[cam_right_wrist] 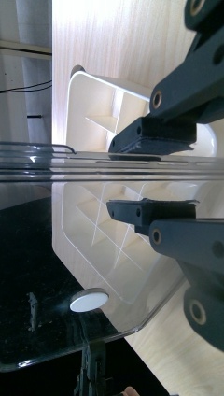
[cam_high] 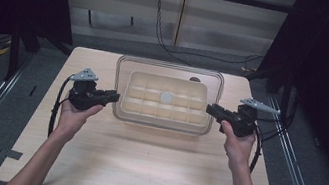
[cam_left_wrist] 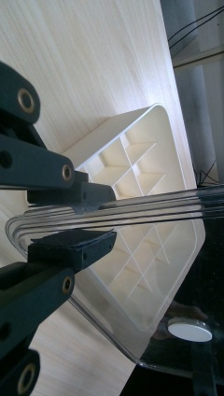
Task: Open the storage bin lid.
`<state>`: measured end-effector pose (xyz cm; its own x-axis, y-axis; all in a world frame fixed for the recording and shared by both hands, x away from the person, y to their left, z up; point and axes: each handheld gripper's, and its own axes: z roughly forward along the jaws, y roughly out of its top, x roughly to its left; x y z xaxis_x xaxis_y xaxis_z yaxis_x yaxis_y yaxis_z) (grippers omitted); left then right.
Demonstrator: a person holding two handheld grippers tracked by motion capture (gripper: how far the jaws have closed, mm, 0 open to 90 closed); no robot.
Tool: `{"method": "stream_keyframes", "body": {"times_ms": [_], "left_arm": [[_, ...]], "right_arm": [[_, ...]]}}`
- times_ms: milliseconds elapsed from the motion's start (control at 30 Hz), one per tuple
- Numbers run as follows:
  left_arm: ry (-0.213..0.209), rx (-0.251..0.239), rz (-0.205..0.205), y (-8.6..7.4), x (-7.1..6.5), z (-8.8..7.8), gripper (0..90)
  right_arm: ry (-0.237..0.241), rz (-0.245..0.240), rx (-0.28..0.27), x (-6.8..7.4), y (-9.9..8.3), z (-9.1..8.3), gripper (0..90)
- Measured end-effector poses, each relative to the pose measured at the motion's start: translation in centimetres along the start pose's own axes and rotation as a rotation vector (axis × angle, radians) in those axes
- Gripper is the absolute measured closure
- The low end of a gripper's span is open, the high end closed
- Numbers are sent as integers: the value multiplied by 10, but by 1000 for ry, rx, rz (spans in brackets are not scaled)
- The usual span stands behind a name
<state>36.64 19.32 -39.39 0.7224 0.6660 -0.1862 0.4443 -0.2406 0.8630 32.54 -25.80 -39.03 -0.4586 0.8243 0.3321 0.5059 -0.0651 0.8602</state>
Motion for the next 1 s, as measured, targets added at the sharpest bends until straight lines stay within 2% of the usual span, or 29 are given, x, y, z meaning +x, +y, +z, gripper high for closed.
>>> {"method": "stream_keyframes", "body": {"times_ms": [200,400,567,667,800,1000], "left_arm": [[-1,-12,11,-1,-5,-8,768],[-3,-2,-3,-4,-5,-11,769],[-14,11,8,-5,-9,-13,761],[-17,9,8,-9,-9,-15,763],[-11,25,26,-10,-11,-18,762],[-12,21,20,-13,-15,-23,761]], "right_arm": [[9,-4,-3,4,0,-5,692],[8,-15,5,10,1,-7,694],[-11,-1,23,13,1,-10,691],[4,-8,17,13,-2,-12,693],[8,-10,27,16,-6,-13,693],[6,-6,38,21,-7,-17,693]]}}
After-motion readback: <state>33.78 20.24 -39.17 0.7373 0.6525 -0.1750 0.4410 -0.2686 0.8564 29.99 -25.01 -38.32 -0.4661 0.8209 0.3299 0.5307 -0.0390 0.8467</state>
